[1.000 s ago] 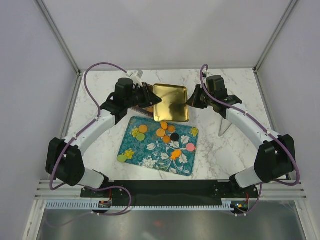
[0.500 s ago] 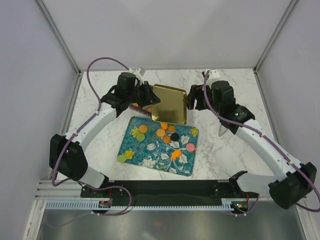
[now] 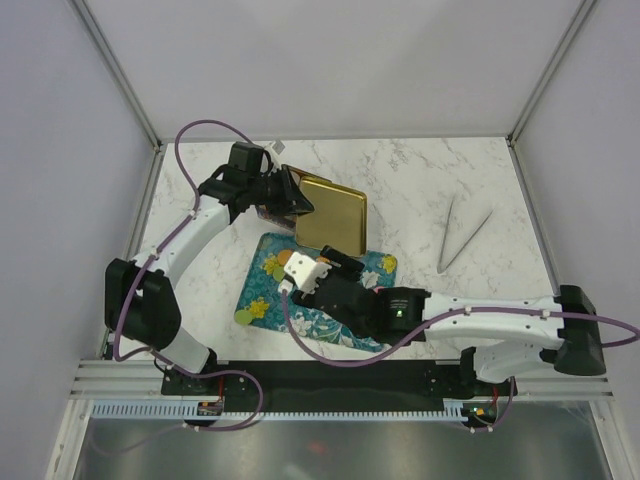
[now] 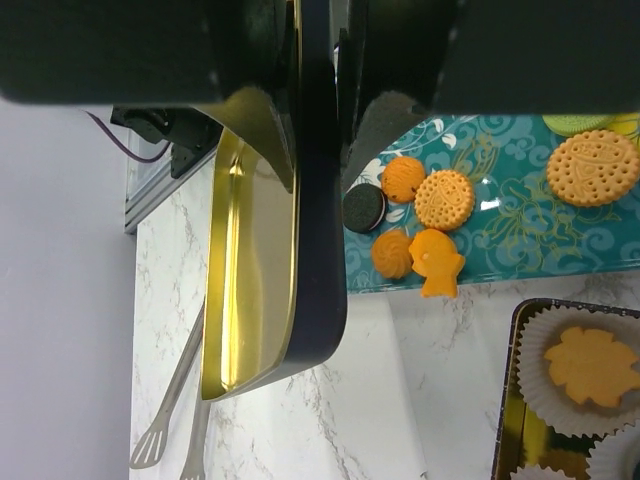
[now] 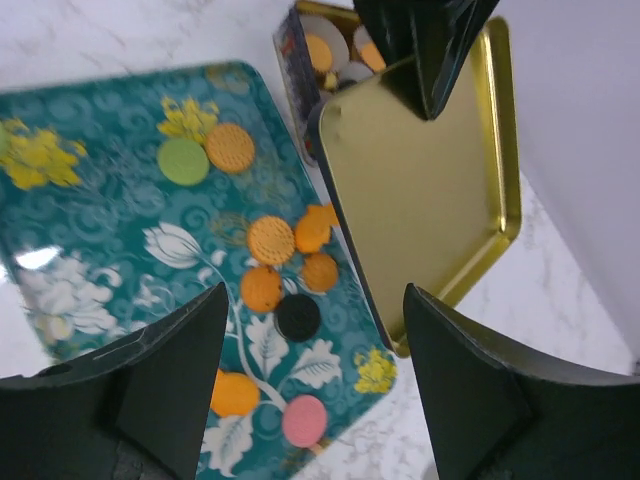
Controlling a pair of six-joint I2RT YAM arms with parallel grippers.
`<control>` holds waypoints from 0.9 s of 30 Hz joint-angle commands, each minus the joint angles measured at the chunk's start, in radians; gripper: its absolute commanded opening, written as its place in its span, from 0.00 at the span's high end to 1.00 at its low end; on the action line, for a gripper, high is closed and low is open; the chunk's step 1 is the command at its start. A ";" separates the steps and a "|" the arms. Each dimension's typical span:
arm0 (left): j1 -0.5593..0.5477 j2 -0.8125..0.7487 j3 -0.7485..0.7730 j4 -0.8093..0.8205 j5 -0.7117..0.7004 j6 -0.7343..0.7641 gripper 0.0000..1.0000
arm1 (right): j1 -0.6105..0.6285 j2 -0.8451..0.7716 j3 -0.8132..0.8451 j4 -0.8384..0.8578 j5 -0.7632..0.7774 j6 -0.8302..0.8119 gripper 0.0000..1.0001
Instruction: Pack the cookies
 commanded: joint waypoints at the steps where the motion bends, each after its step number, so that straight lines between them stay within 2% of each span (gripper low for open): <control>1: 0.010 -0.036 0.022 -0.003 0.084 -0.005 0.98 | 0.016 0.051 -0.024 0.078 0.224 -0.158 0.20; 7: 0.015 -0.058 -0.003 -0.003 0.087 -0.004 0.98 | 0.013 0.149 -0.039 0.170 0.289 -0.274 0.19; 11: 0.016 -0.069 -0.009 -0.001 0.095 -0.002 0.98 | -0.034 0.217 -0.022 0.223 0.323 -0.315 0.20; 27: 0.024 -0.104 -0.033 0.002 0.144 0.008 0.97 | -0.114 0.289 -0.013 0.408 0.359 -0.502 0.28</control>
